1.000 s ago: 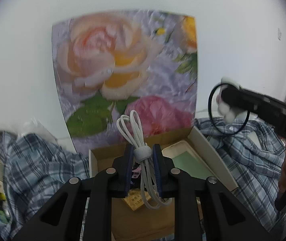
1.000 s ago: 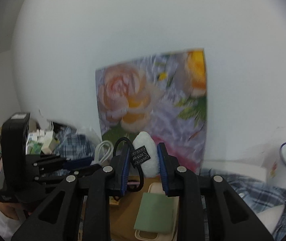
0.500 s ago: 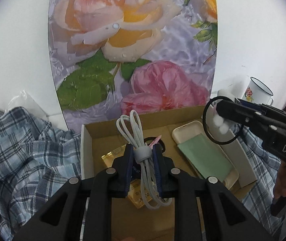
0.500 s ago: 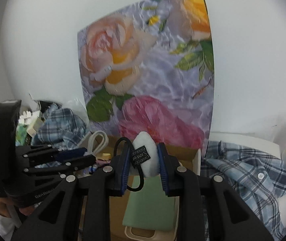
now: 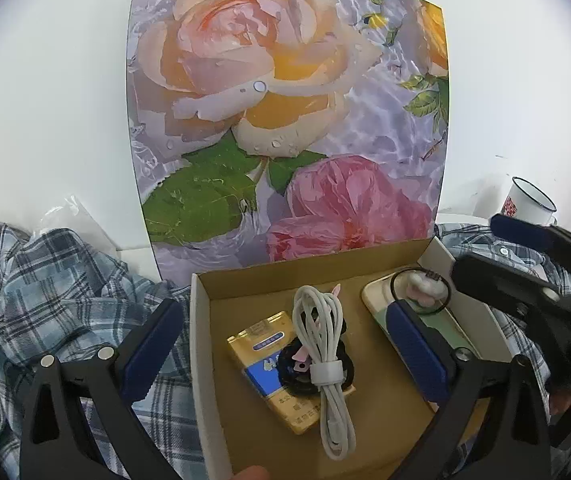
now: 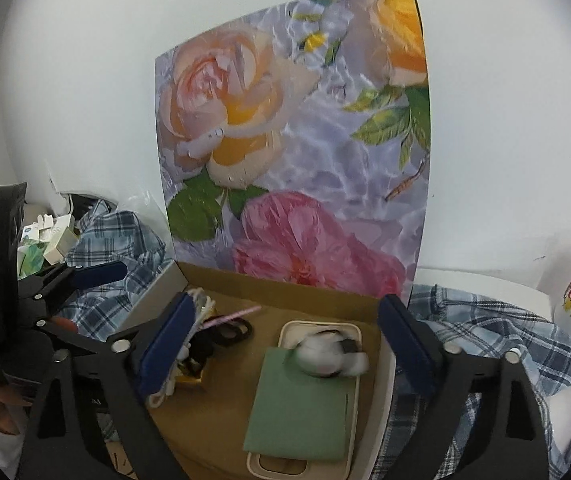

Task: Organize soft objects
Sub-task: 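Lower the cable and earphone case into the box and open both grippers, then withdraw both grippers up and back from the box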

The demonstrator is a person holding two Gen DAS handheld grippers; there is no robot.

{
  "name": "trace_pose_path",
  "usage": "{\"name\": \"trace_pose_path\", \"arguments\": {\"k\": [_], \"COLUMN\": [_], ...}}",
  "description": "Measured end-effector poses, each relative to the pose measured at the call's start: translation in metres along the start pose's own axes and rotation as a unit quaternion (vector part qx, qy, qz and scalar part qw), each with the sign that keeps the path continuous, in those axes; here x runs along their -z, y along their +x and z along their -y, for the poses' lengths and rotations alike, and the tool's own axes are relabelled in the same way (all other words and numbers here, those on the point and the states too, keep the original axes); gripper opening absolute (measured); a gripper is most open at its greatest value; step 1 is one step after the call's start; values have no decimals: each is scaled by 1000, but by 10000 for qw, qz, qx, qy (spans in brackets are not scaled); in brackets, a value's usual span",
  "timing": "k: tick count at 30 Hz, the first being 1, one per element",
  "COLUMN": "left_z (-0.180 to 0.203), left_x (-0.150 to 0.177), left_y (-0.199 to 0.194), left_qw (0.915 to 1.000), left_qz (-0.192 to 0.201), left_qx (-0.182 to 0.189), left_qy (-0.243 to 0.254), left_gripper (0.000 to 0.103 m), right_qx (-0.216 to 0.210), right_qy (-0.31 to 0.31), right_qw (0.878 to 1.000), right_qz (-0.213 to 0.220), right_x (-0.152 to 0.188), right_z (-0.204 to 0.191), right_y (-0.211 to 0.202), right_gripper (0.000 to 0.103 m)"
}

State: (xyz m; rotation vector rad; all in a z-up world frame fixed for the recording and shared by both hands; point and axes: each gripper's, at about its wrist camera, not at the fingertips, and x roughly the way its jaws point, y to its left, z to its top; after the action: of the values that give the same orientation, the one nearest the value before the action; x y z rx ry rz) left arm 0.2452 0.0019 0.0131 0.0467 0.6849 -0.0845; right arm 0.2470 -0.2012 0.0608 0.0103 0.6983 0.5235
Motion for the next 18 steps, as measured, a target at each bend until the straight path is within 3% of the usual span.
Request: {"name": "trace_pose_path", "arguments": {"k": [1, 18], "left_z": [-1, -9], "left_x": [-2, -24], "left_y": [-1, -54], "left_qw": [10000, 9981], "left_qz": [-16, 595], "left_qx": [-12, -96], "left_qy": [-11, -157], "left_gripper": [103, 103], "right_qx": [24, -22], "right_qy": [-32, -183], "right_qw": [10000, 9982], "right_qz": [18, 568], "right_x": [-1, -29], "right_z": [-1, -17], "right_y": [-2, -53], "right_gripper": [103, 103]}}
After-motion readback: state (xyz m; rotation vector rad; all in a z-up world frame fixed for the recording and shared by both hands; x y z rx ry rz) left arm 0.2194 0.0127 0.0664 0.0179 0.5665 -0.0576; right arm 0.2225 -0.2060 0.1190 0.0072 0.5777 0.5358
